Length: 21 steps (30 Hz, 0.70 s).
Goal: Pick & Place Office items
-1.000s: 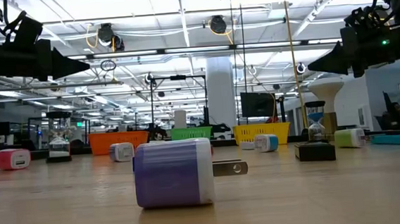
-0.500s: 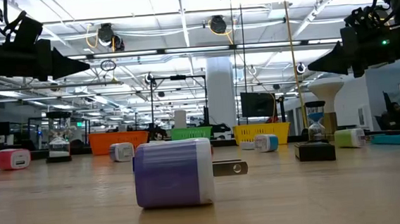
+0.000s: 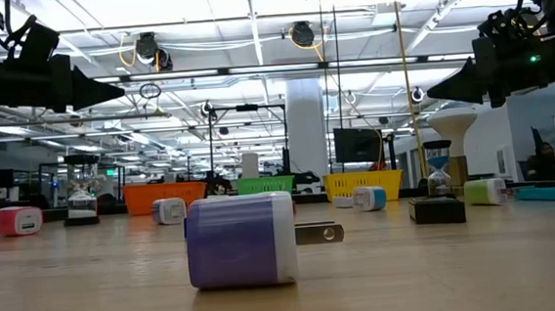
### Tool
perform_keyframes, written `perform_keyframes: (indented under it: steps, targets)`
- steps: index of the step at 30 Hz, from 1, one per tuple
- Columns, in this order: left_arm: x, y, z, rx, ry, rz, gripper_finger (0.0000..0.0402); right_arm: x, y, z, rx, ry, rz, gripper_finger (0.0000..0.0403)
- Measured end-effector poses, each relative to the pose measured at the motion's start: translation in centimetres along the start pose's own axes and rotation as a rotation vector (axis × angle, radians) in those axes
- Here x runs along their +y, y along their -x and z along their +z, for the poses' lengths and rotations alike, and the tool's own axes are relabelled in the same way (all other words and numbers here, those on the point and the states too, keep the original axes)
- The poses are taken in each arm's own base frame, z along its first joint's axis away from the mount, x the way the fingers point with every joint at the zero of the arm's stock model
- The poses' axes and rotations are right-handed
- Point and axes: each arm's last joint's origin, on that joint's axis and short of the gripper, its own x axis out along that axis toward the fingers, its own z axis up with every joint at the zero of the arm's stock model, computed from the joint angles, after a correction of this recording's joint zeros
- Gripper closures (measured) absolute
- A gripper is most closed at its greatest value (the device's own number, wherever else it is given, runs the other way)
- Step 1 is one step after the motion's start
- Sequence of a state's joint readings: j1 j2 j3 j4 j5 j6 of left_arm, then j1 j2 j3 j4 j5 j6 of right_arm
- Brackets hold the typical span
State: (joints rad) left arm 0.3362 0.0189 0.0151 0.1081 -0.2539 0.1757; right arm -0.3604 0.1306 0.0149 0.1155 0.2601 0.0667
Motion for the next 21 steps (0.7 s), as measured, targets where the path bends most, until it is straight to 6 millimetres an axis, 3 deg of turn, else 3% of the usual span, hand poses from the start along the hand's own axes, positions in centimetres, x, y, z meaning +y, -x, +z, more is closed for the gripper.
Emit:
perform_keyframes:
  steps: [21]
  targets:
    - [0.02,0.0,0.16,-0.016,0.005,0.003,0.0394,0.0,0.0,0.0,0.0,0.0,0.0,0.0403]
